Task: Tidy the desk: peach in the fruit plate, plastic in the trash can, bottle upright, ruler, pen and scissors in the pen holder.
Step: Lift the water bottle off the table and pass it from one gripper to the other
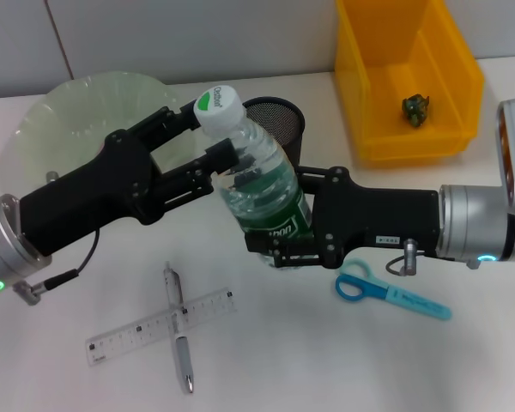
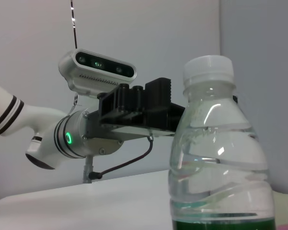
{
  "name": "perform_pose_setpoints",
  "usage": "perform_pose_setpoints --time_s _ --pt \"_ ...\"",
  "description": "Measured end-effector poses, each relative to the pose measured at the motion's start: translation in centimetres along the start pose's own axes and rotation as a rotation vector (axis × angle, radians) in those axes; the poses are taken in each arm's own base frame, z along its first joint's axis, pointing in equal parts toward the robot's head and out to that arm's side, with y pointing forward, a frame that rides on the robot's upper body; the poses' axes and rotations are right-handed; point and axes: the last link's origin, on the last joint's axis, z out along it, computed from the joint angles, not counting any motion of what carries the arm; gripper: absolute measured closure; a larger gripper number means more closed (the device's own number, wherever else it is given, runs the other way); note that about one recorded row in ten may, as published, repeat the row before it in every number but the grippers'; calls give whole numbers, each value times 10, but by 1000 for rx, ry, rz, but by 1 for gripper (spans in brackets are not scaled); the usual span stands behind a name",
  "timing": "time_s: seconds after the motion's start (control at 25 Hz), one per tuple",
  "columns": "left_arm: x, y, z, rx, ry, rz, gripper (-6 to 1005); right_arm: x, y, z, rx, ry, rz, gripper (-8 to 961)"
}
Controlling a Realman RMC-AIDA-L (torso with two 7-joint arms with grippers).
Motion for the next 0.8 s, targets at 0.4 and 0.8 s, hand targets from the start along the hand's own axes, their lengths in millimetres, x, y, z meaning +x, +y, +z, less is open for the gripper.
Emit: perform_pose_setpoints --time_s 0.4,0.8 --pt "-1 1 2 -3 8 9 214 3 0 5 -13 2 12 206" --pt "0 0 3 -3 15 12 217 4 3 8 -30 8 12 206"
